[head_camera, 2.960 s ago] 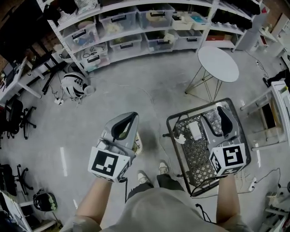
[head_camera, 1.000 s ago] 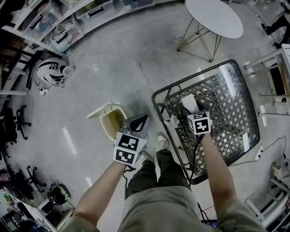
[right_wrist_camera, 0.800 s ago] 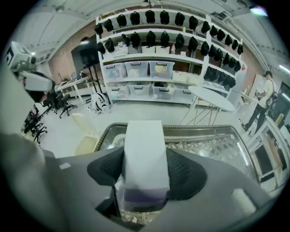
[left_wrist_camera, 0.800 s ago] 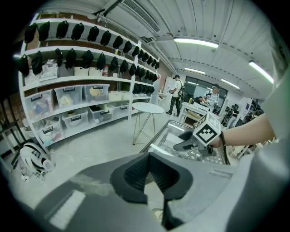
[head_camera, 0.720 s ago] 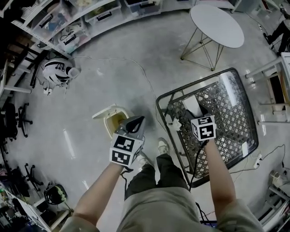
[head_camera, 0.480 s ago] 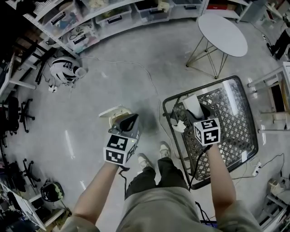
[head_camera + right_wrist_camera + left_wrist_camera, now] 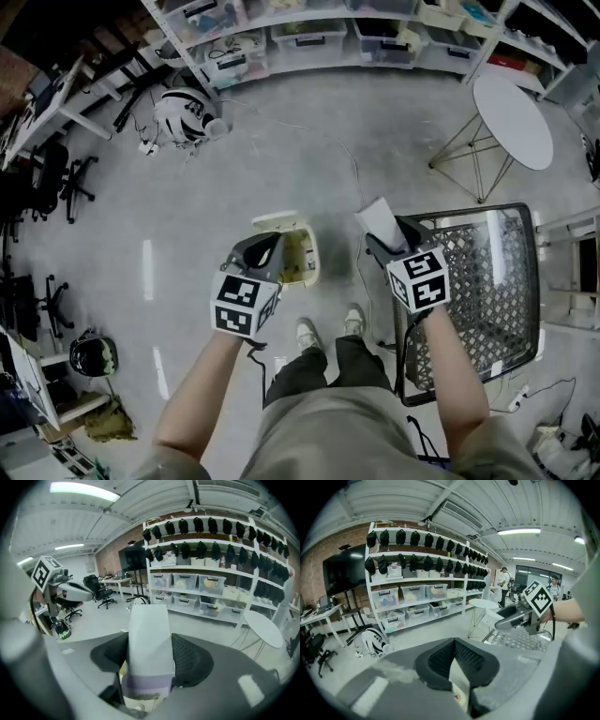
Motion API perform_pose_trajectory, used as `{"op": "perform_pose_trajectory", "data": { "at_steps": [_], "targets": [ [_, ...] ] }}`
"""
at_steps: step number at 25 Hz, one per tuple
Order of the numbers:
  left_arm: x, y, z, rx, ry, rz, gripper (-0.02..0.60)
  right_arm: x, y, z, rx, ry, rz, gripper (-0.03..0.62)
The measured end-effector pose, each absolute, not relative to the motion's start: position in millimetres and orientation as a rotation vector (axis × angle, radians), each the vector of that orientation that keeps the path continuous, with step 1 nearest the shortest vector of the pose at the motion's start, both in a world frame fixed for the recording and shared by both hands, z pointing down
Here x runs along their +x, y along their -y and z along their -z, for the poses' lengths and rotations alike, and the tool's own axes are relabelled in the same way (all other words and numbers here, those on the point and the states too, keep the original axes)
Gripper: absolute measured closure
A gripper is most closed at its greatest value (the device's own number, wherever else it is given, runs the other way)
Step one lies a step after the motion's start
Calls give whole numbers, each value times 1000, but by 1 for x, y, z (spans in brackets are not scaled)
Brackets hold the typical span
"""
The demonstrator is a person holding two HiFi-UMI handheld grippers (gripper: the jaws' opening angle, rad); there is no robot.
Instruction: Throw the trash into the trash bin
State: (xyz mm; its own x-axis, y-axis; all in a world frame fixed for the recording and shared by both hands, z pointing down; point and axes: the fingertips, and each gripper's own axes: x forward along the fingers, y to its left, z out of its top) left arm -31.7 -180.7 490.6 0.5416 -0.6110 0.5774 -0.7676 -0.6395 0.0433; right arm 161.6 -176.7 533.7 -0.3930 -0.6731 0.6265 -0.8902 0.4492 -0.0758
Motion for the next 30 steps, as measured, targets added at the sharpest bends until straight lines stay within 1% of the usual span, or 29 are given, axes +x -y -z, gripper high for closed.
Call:
{"op": "perform_pose_trajectory", "data": {
  "at_steps": [8,13,22,30],
  "targets": [
    [-122,176,-514,2361,1275,-756,579,35,191,-567,1008,2280,-544,313],
    [-165,168,-547,2281,1300,-789,578,-22,189,-613,876,2245,-593,313],
    [-194,160,-614,2178,1259,-814,578,-64,181,-719,759,2094,-649,308],
    [-214,150,-673,2073,1226,-825,579,-78,180,-777,744,2016,-688,303]
  ]
}}
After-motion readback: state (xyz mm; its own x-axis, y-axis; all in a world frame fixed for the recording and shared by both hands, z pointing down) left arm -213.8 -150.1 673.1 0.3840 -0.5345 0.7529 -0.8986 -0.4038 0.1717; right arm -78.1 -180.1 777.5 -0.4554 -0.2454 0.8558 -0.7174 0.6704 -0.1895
